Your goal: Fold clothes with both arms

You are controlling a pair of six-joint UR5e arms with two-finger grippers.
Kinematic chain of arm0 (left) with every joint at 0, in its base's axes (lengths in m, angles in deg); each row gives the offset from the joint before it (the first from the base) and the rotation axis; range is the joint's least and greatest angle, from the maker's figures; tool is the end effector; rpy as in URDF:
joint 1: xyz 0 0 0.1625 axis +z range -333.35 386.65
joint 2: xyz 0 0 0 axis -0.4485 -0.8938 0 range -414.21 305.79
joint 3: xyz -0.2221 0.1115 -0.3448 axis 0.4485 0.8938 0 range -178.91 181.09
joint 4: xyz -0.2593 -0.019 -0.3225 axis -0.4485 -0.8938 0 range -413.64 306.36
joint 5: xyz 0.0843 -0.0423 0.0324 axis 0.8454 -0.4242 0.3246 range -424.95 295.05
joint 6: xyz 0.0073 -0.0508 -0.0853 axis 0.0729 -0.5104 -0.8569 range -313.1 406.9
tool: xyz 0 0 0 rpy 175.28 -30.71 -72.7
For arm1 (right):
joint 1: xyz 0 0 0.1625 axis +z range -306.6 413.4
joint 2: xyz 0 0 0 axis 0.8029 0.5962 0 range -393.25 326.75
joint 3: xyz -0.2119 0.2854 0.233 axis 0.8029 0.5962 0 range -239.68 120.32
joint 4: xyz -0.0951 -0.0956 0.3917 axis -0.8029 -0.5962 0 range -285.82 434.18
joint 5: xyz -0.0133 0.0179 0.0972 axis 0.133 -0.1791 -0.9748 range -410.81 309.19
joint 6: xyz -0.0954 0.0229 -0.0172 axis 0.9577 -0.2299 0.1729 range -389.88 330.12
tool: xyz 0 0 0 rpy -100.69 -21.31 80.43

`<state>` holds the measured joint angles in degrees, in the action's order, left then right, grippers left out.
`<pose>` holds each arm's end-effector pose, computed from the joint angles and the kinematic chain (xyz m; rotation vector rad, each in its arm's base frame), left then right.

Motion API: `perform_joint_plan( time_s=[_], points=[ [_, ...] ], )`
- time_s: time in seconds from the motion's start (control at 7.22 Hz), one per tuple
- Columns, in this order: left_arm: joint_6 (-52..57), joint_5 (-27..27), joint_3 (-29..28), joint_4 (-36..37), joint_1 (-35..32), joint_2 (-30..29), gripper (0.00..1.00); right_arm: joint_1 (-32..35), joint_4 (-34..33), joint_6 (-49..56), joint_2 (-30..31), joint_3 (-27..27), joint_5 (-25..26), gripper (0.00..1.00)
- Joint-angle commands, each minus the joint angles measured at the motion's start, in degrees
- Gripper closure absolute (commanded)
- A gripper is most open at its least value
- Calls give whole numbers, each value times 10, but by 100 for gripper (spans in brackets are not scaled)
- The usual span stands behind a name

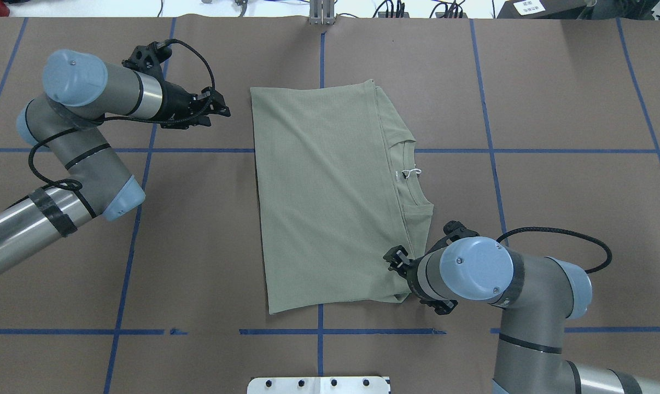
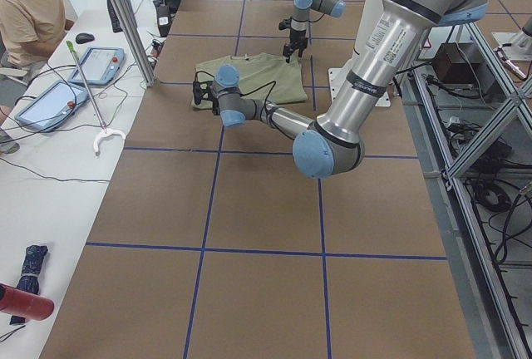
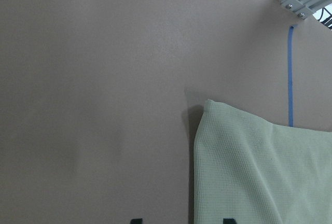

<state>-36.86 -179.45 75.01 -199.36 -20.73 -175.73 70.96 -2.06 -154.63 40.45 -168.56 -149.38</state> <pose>0.4187 -0.5908 0.3553 0.2206 1.2613 -0.3525 -0.5169 -0.2878 0.3339 -0.2737 -0.8455 0.7904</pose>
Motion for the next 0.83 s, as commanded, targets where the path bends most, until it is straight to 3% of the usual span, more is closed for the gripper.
perform_joint_plan(
  time_s=[0.0, 0.28, 0.55, 0.69],
  points=[
    [0, 1, 0, 0, 0, 0, 40, 4, 0, 4, -2, 2, 2, 20],
    [0, 1, 0, 0, 1, 1, 40, 13, -3, 5, -11, 9, 2, 24],
    [0, 1, 0, 0, 1, 1, 40, 14, -4, 5, -10, 10, 1, 56],
    [0, 1, 0, 0, 1, 1, 40, 16, -5, 4, -10, 3, -5, 100]
  ],
)
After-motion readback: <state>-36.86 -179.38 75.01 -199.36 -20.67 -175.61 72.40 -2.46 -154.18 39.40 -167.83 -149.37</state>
